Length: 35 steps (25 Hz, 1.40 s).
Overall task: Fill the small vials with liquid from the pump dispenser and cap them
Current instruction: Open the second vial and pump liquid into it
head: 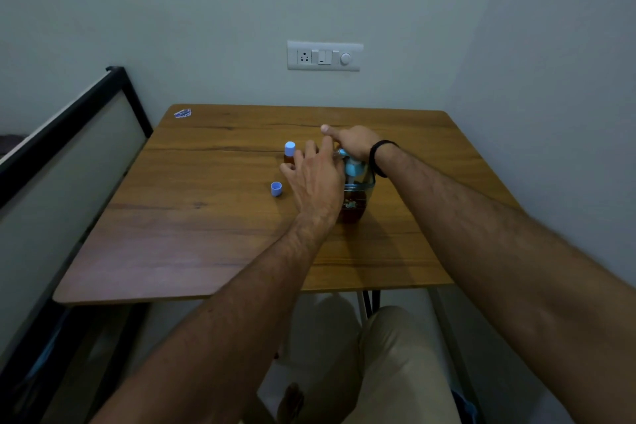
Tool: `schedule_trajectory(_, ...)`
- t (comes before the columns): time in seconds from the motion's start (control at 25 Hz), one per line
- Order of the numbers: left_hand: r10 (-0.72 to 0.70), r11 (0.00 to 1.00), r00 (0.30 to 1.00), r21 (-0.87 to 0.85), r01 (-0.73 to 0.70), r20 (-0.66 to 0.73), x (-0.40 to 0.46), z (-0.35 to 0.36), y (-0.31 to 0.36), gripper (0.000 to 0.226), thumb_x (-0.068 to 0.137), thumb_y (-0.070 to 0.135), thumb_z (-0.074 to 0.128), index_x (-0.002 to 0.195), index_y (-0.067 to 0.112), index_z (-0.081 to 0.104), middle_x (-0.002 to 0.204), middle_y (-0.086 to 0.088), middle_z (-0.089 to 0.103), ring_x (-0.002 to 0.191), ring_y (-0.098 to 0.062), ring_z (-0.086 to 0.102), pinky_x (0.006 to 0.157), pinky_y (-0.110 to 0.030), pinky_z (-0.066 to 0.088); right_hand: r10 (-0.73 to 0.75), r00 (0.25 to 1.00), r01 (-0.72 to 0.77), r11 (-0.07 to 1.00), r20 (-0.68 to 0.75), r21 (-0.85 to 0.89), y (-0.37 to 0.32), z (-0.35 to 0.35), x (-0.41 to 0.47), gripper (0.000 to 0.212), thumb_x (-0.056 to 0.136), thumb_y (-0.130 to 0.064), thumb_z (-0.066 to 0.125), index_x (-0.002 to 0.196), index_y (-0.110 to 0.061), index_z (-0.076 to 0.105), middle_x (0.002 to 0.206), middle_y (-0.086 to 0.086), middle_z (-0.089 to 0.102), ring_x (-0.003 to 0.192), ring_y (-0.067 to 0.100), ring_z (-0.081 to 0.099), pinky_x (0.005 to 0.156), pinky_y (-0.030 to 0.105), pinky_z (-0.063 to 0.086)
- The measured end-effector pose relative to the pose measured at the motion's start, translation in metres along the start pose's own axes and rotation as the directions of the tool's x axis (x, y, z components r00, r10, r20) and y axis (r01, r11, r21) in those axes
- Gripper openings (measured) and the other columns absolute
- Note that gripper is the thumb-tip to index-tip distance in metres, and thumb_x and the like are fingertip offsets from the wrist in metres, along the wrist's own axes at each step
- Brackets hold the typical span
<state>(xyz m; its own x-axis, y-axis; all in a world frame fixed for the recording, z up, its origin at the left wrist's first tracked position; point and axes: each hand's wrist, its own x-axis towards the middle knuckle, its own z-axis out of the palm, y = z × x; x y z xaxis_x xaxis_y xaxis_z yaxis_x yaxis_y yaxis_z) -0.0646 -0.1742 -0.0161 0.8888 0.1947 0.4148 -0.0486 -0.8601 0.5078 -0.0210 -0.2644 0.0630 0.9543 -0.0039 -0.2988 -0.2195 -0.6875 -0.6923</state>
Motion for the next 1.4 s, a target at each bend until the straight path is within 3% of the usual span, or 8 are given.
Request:
schedule_trajectory(0.2, 0.004, 1.000, 1.000, -0.002, -0.004, -0.007, -0.0008, -0.0009, -0.0005, 0.020, 0.101, 0.038, 0.049, 0.112, 0.024, 0.056, 0.102, 0.004, 0.055, 0.098, -0.017, 0.050, 0.093, -0.043, 0.038, 0.071, 0.987, -0.077, 0.996, 0.144, 0.037, -0.0029, -0.0073, -0.0046, 0.103, 0.076, -0.091, 0.047, 0.149, -0.018, 0.047, 0.142, 0.011, 0.056, 0.118, 0.032, 0.060, 0.098, 0.051, 0.048)
schedule_trajectory(0.36, -0.007, 1.000, 1.000, -0.003, 0.007, 0.003, 0.0001, -0.0005, 0.0001, 0.022, 0.101, 0.036, 0.051, 0.118, 0.023, 0.057, 0.104, 0.003, 0.055, 0.100, -0.017, 0.051, 0.094, -0.043, 0.037, 0.009, 1.000, -0.009, 1.000, 0.020, -0.004, 0.0003, -0.0014, -0.0001, 0.079, 0.092, -0.075, 0.047, 0.144, -0.017, 0.054, 0.143, 0.011, 0.057, 0.110, 0.027, 0.058, 0.092, 0.043, 0.048)
schedule_trajectory(0.56, -0.003, 1.000, 1.000, -0.015, 0.002, -0.021, -0.0013, -0.0002, -0.0013, 0.019, 0.100, 0.038, 0.050, 0.110, 0.023, 0.057, 0.099, 0.004, 0.053, 0.097, -0.017, 0.049, 0.091, -0.043, 0.037, 0.056, 0.989, -0.059, 0.998, 0.136, 0.023, -0.0039, -0.0059, -0.0046, 0.099, 0.078, -0.090, 0.044, 0.150, -0.022, 0.046, 0.146, 0.009, 0.053, 0.116, 0.030, 0.058, 0.094, 0.050, 0.047)
schedule_trajectory(0.76, -0.011, 1.000, 1.000, 0.000, 0.011, -0.011, -0.0001, -0.0006, -0.0002, 0.021, 0.100, 0.036, 0.050, 0.115, 0.023, 0.057, 0.102, 0.003, 0.055, 0.097, -0.017, 0.050, 0.093, -0.045, 0.039, -0.012, 1.000, 0.012, 0.999, 0.002, -0.049, -0.0015, 0.0002, -0.0005, 0.078, 0.094, -0.075, 0.042, 0.144, -0.017, 0.054, 0.145, 0.012, 0.055, 0.120, 0.029, 0.058, 0.091, 0.040, 0.046)
schedule_trajectory(0.96, -0.003, 1.000, 1.000, -0.003, 0.003, -0.022, 0.0001, 0.0007, -0.0019, 0.016, 0.099, 0.037, 0.050, 0.106, 0.024, 0.056, 0.097, 0.005, 0.052, 0.093, -0.017, 0.048, 0.088, -0.045, 0.039, 0.082, 0.980, -0.100, 0.991, 0.180, 0.092, -0.0048, -0.0079, -0.0054, 0.117, 0.063, -0.099, 0.048, 0.149, -0.021, 0.046, 0.142, 0.011, 0.057, 0.117, 0.034, 0.061, 0.102, 0.060, 0.046)
schedule_trajectory(1.12, -0.011, 1.000, 1.000, -0.010, 0.011, -0.008, -0.0001, 0.0015, -0.0015, 0.021, 0.099, 0.035, 0.052, 0.116, 0.024, 0.057, 0.102, 0.003, 0.055, 0.096, -0.016, 0.049, 0.092, -0.044, 0.039, 0.008, 0.999, -0.008, 1.000, 0.044, 0.001, -0.0014, -0.0006, 0.0005, 0.084, 0.088, -0.078, 0.050, 0.143, -0.016, 0.055, 0.141, 0.012, 0.058, 0.113, 0.028, 0.060, 0.100, 0.047, 0.049)
schedule_trajectory(1.32, -0.006, 1.000, 1.000, -0.012, 0.005, -0.031, -0.0004, 0.0012, -0.0030, 0.016, 0.101, 0.037, 0.049, 0.107, 0.024, 0.056, 0.097, 0.004, 0.053, 0.093, -0.017, 0.049, 0.089, -0.044, 0.040, 0.066, 0.985, -0.077, 0.995, 0.158, 0.065, -0.0048, -0.0077, -0.0076, 0.105, 0.075, -0.092, 0.046, 0.151, -0.019, 0.045, 0.148, 0.012, 0.051, 0.123, 0.032, 0.056, 0.102, 0.053, 0.046)
schedule_trajectory(1.4, -0.007, 1.000, 1.000, -0.011, 0.006, -0.023, -0.0004, 0.0022, -0.0025, 0.017, 0.101, 0.036, 0.049, 0.109, 0.024, 0.056, 0.097, 0.004, 0.053, 0.094, -0.017, 0.048, 0.089, -0.043, 0.038, 0.025, 0.995, -0.032, 0.997, 0.102, 0.068, -0.0026, -0.0044, -0.0068, 0.095, 0.083, -0.086, 0.044, 0.148, -0.017, 0.048, 0.146, 0.011, 0.053, 0.114, 0.026, 0.056, 0.094, 0.046, 0.045)
